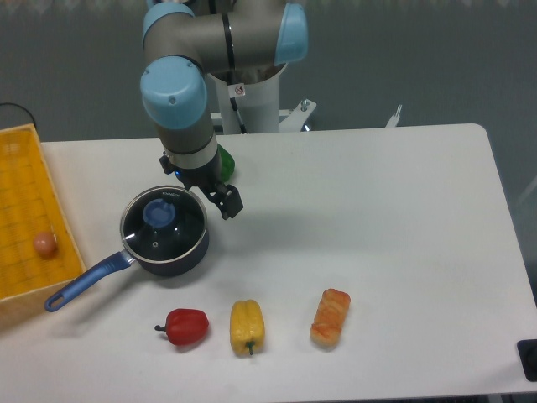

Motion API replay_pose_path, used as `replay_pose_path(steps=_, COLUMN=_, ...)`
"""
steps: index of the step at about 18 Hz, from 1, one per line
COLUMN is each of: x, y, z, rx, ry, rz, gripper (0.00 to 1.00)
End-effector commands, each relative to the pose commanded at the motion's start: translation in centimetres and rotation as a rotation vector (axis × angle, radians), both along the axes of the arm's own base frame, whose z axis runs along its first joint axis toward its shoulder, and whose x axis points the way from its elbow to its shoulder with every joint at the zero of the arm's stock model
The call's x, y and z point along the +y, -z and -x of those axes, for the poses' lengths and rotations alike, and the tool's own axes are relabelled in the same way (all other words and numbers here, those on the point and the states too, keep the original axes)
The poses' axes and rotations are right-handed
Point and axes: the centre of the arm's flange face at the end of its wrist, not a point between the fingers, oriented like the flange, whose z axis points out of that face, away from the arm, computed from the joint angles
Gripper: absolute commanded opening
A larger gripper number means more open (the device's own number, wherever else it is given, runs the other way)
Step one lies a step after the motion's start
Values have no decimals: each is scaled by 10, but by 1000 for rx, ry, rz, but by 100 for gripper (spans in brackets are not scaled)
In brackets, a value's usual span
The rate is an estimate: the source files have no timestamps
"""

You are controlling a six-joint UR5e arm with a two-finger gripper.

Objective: Open the lid
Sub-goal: 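Move the gripper over the saucepan's blue lid knob, then lower the open gripper onto the blue lid knob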

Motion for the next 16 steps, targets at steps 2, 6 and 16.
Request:
replay_pose_path(steps=2, x=2, y=1, z=-7, rx=-2, ry=0, rz=2, gripper=100)
replay_pose_path(steps=6, x=14, y=-1, z=-33, rx=3, ry=-12, rz=-10, gripper=100)
replay_pose_path(steps=16, x=37, y=30, z=-53, rx=-7, ry=-8, rz=25, gripper=100)
